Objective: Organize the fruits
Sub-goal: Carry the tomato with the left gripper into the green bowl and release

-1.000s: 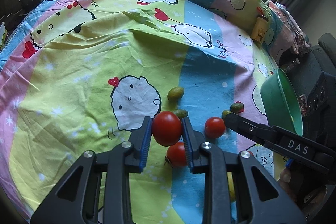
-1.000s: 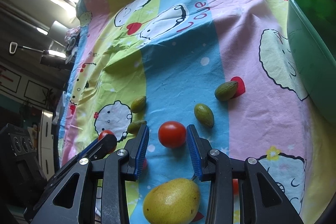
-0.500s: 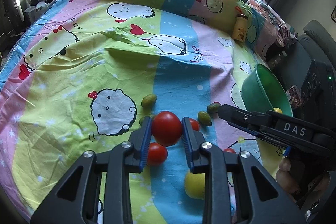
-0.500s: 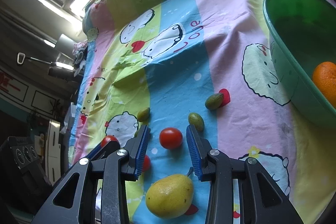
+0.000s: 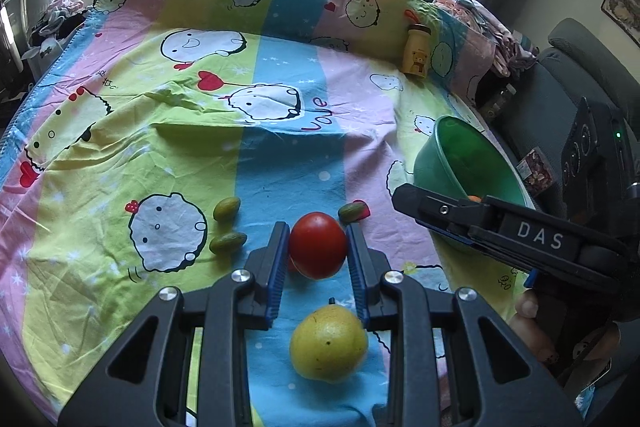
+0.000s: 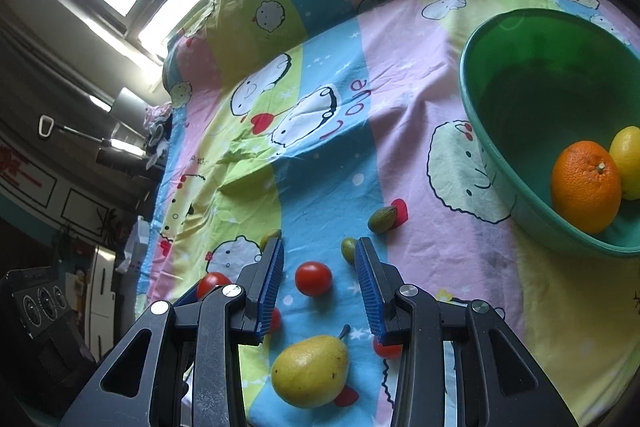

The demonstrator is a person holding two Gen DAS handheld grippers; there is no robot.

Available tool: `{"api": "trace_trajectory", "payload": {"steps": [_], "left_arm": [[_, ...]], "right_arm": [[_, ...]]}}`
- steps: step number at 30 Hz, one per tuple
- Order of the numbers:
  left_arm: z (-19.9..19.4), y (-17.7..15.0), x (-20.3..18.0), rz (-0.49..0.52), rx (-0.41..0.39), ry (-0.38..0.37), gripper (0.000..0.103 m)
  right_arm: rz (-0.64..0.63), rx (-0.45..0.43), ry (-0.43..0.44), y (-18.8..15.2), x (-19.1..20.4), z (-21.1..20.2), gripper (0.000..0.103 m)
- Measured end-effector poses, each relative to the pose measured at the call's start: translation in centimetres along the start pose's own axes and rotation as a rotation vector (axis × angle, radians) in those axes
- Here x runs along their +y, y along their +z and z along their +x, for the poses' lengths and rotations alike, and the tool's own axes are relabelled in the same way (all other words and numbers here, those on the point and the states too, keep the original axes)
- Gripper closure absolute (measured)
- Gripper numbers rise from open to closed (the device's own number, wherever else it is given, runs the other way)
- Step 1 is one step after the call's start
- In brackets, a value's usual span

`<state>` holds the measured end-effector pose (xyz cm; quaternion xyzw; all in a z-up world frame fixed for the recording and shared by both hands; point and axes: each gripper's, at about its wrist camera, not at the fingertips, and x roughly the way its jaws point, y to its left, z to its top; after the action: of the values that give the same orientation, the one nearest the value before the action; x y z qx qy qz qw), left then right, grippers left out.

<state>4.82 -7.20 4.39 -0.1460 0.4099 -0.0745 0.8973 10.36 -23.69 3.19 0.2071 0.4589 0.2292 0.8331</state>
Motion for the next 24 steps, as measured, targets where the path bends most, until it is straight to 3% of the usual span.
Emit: {"api": "trace_trajectory", "payload": {"steps": [11, 24], "left_arm": [[1.3, 1.9, -5.1, 0.087, -0.003, -0.05, 0.075], [4.1, 3.3, -10.5, 0.161, 0.042, -0.128, 0.075]], "right_arm": [[0.076, -0.114, 0.027, 1.5, -3.6, -4.1, 0.063], [0.233, -0.267, -0.031, 2.2, -9.7, -8.8, 0.063]]}}
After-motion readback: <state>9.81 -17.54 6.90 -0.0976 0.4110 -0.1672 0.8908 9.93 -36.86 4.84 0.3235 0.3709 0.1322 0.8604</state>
